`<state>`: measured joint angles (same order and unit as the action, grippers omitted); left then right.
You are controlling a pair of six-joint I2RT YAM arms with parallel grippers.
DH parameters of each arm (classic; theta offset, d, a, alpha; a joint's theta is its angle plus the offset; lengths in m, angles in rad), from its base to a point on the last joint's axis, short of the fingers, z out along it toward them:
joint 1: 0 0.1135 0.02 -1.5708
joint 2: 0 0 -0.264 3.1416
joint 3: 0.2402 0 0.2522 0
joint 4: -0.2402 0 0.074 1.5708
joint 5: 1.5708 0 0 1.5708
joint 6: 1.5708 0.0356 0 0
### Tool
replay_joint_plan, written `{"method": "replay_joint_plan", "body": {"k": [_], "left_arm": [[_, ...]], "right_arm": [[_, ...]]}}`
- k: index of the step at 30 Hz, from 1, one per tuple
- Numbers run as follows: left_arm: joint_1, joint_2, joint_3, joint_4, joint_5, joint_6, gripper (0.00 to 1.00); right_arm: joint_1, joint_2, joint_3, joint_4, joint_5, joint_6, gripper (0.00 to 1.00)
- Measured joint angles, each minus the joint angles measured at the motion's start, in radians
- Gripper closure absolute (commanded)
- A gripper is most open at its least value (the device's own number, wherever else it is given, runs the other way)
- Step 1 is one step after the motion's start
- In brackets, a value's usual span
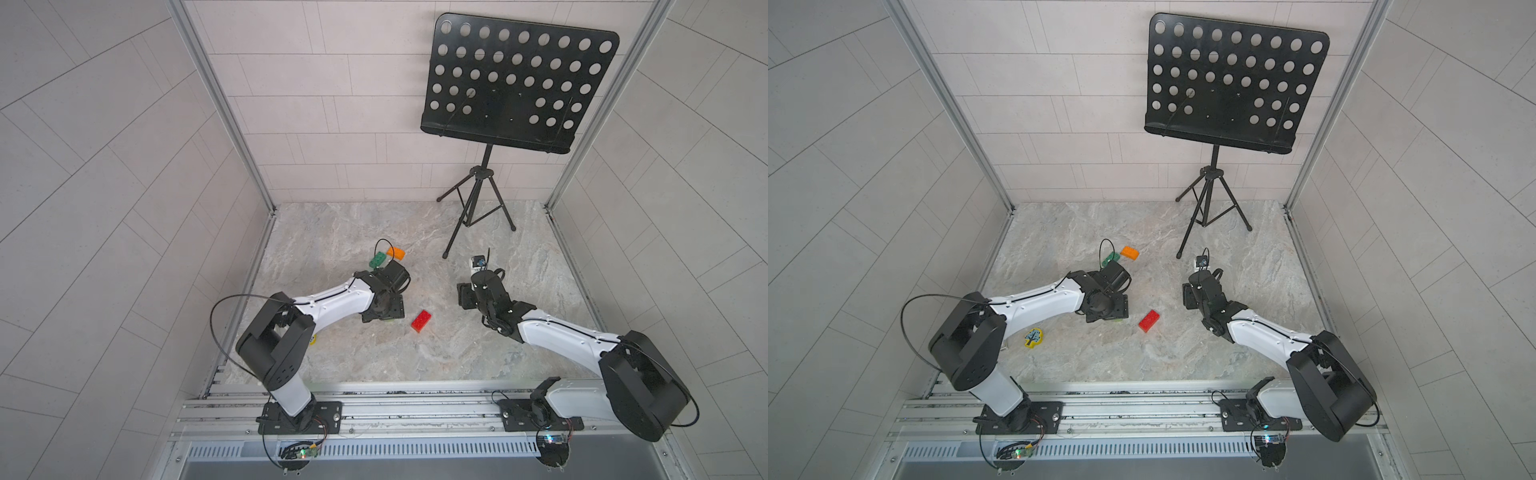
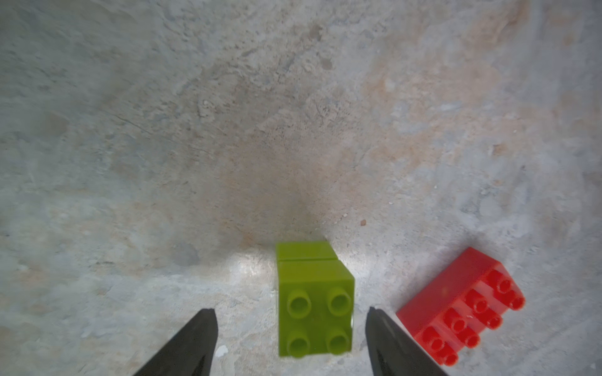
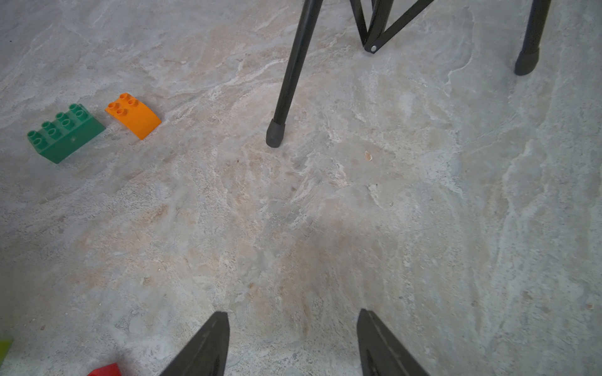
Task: Assemble an ice cream with lego
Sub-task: Assemble the lego brick with the lego brick.
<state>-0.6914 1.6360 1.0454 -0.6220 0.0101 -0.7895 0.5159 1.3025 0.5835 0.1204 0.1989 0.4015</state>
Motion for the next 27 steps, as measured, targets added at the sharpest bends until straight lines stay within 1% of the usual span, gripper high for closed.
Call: {"method": "replay_joint_plan", "body": {"k": [4, 8, 15, 23, 27], "left_arm": [[0.045, -0.067, 0.000, -0.013, 0.012, -0.003, 0.26], [0.082, -0.100, 0.000, -0.014, 0.027, -0.005, 0.28], [0.094, -0.094, -0.029, 0.009, 0.070, -0.008, 0.31], [0.097, -0.064, -0.095, 0.054, 0.096, -0.033, 0.33], [0.103, -0.064, -0.103, 0.080, 0.109, -0.042, 0.33]], "right_arm": [[0.000, 0.000, 0.000, -0.001, 0.000, 0.000, 0.33], [0.000, 0.005, 0.000, -0.001, 0.000, 0.000, 0.33], [0.000, 0.014, 0.002, -0.004, -0.001, 0.000, 0.34], [0.000, 0.016, 0.007, -0.007, -0.001, 0.000, 0.34], [0.000, 0.016, 0.010, -0.008, -0.001, 0.000, 0.34]]}}
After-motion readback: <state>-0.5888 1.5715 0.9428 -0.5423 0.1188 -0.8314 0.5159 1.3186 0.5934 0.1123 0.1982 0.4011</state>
